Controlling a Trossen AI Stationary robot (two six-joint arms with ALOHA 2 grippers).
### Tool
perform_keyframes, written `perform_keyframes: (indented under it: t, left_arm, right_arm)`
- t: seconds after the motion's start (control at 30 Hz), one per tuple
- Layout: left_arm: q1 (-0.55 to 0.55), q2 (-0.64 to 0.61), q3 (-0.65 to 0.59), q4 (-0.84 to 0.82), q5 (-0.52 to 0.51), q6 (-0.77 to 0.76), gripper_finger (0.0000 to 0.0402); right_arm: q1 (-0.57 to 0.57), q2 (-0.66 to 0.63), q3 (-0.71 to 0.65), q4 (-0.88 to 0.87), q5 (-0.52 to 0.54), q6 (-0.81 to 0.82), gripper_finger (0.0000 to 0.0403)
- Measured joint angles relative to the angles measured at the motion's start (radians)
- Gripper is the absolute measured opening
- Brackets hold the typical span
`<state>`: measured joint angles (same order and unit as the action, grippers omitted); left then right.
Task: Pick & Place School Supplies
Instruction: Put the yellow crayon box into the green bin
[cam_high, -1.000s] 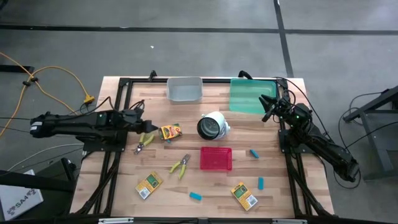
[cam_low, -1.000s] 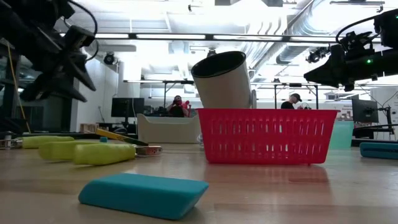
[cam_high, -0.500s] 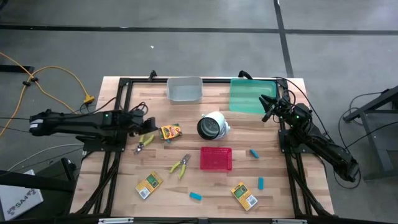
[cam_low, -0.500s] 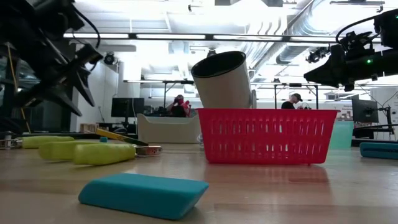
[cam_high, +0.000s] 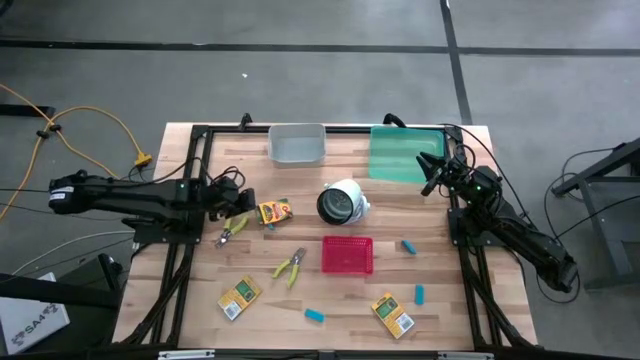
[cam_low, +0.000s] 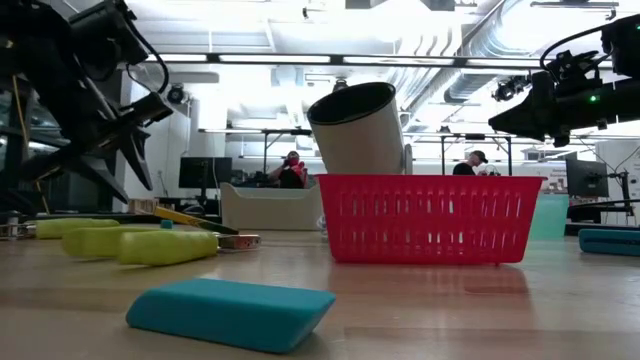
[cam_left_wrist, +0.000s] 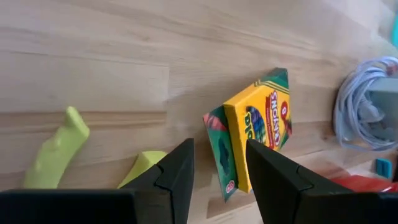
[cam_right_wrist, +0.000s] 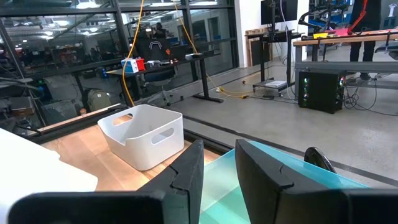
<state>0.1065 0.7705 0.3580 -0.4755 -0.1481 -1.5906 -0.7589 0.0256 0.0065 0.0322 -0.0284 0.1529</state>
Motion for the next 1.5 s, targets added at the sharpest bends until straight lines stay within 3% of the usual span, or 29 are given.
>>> perform_keyframes:
  t: [0.37, 0.77, 1.1, 1.5]
  left_arm:
    - [-0.151, 0.024, 0.0, 0.05, -0.215, -0.083, 0.014]
    - [-0.266, -0.028, -0.081, 0.123, -0.351, -0.147, 0.014]
    - [-0.27, -0.194, -0.157, 0.144, -0.353, -0.096, 0.014]
    - [-0.27, -0.118, -0.158, 0.156, -0.31, -0.136, 0.014]
  right_arm:
    - [0.0, 0.0, 0.0, 0.0, 0.0, 0.0, 0.0085]
    - [0.0, 0.0, 0.0, 0.0, 0.0, 0.0, 0.0085]
    - [0.0, 0.0, 0.0, 0.0, 0.0, 0.0, 0.0085]
    - [0.0, 0.0, 0.0, 0.0, 0.0, 0.0, 0.0085]
